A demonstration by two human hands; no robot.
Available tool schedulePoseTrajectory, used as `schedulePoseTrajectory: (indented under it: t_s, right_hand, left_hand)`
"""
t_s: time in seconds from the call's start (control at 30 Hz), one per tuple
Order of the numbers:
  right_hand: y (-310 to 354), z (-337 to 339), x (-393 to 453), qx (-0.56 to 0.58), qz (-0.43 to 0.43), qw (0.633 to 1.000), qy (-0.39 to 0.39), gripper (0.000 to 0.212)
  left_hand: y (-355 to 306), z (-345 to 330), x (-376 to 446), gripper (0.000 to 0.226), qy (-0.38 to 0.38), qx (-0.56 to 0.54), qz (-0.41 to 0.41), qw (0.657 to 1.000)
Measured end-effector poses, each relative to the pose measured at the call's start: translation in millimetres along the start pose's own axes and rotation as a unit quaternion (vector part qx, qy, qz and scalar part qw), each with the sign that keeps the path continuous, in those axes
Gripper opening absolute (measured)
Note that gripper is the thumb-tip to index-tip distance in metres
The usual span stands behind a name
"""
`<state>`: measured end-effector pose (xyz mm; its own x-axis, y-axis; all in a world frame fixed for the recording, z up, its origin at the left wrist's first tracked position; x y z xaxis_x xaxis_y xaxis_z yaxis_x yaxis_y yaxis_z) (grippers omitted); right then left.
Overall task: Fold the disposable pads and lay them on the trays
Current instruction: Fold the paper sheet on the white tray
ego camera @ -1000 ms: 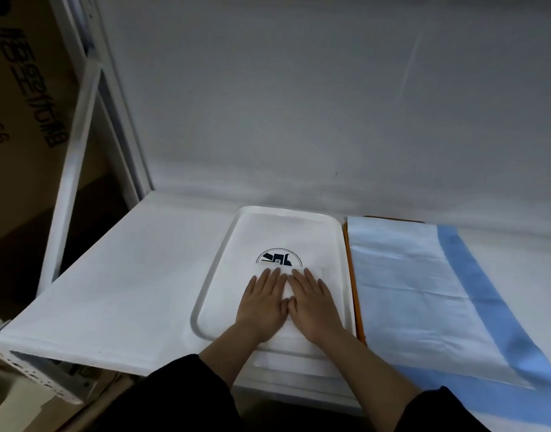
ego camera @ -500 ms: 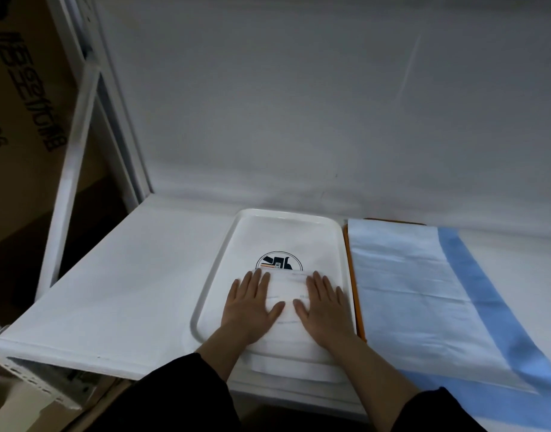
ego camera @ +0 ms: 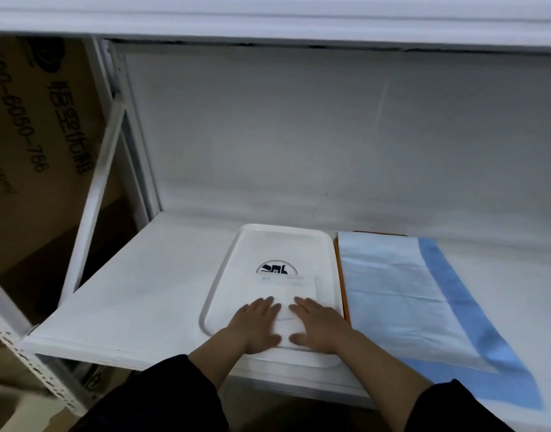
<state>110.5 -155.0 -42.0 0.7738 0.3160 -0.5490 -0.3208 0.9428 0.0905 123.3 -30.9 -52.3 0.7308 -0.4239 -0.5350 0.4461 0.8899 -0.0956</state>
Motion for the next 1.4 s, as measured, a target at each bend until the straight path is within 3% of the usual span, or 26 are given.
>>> schedulePoseTrajectory:
  t_s: [0.2, 0.33, 0.47, 0.67, 0.87, 1.07, 1.17, 1.27, 1.4]
  right_hand:
    - [4.4, 5.5, -0.4, -0.100, 0.007, 0.995, -0.001, 0.070]
    - [6.7, 2.6, 4.2, -0.104, 0.003, 0.994, -0.030, 0.066]
    - [-3.2, 6.8, 4.1, 0.012, 0.009, 0.998, -0.068, 0.047]
    - [-13.9, 12.1, -10.2, 0.151, 0.025, 0.982, -0.108, 0.031]
    - [-26.8, 11.9, -20.1, 0.321, 0.009, 0.932, -0.168, 0.013]
    - [-32.9, 12.7, -17.3, 0.377, -0.044, 0.900, -0.213, 0.017]
    - [-32.4, 11.3, -10.8, 0.379, -0.075, 0.897, -0.213, 0.022]
    - [-29.9, 12.1, -5.0, 0.364, -0.089, 0.900, -0.223, 0.023]
    - [-29.0, 12.1, 0.9, 0.346, -0.109, 0.891, -0.273, 0.028]
  left_hand:
    - [4.8, 5.0, -1.4, 0.078, 0.001, 0.032, 0.012, 0.999]
    - [5.3, 8.0, 1.1, 0.076, -0.015, 0.045, 0.006, 0.999]
    - [9.4, 11.2, 0.5, 0.072, -0.042, 0.016, 0.000, 0.999]
    - [24.3, 13.4, -12.3, 0.046, -0.111, -0.081, -0.012, 0.990]
    - [45.5, 16.6, -32.8, 0.008, -0.127, -0.264, -0.003, 0.956]
    - [63.1, 15.8, -31.5, 0.035, -0.134, -0.367, 0.041, 0.920]
    - [68.0, 14.0, -25.9, 0.034, -0.147, -0.386, 0.067, 0.908]
    - [70.5, 14.3, -18.5, 0.015, -0.158, -0.375, 0.110, 0.907]
    - [63.9, 18.9, -9.3, 0.038, -0.193, -0.346, 0.124, 0.910]
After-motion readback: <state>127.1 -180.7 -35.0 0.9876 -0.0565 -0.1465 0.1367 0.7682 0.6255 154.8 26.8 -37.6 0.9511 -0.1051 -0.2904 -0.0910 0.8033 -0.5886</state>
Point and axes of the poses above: each hand's wrist, its own x-axis towards the middle knuckle, its own z-axis out of the back of the hand, y = z × x, the point moved 7 cm from there along x, towards the middle knuckle, and after that the axes turned 14 degrees about y, right-handed, at the moved point
